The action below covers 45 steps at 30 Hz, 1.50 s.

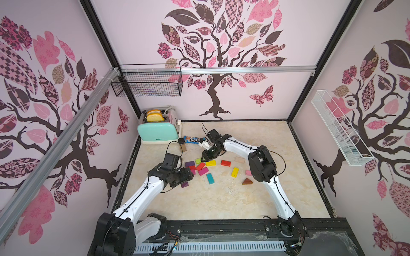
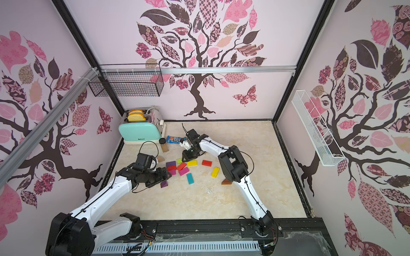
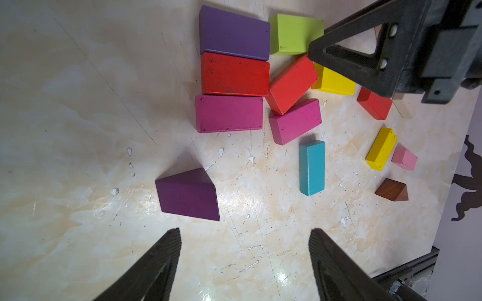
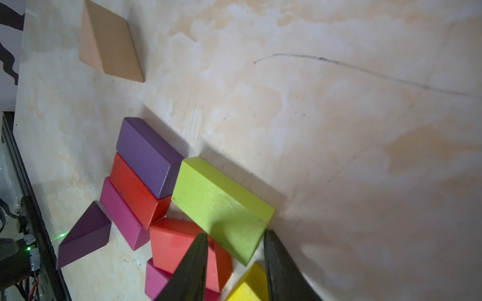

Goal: Assemble a piece of candy with building blocks
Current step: Adjust the building block at the center of the board.

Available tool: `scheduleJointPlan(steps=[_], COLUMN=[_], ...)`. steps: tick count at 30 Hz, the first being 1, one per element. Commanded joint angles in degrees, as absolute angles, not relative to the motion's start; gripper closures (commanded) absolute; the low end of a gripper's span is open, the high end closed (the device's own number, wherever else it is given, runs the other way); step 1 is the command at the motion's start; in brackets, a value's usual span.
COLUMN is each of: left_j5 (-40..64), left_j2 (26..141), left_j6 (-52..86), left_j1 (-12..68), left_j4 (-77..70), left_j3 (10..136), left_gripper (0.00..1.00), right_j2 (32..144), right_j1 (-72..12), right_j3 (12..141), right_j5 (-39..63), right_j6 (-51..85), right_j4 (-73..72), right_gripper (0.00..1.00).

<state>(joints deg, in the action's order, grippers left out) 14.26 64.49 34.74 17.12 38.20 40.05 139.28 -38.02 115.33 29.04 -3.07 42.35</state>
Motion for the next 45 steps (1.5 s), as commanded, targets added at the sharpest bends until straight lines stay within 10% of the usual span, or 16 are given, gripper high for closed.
scheduleJointPlan(steps=[1,23,45], left_j5=[13.9,12.7,10.9], left_j2=[64.5,65.2,61.7], left_j6=[34.9,35.7,36.0], left_j1=[16.8,16.8,15.7], left_j4=[37.5,36.2,37.9], left_j3=[39.6,40.1,39.0], left_gripper=[0.19,0.19,0.19], right_j2=[136.5,112.3,121.7], right_j1=[-38.4,-42.3,-48.3], right_j3=[113.7,86.9,90.7], right_j5=[30.6,25.8,24.6], right_j6=[-4.5,-1.9,3.7], right_j4=[41.6,39.9,34.9], right_gripper=[0.60,0.60,0.54])
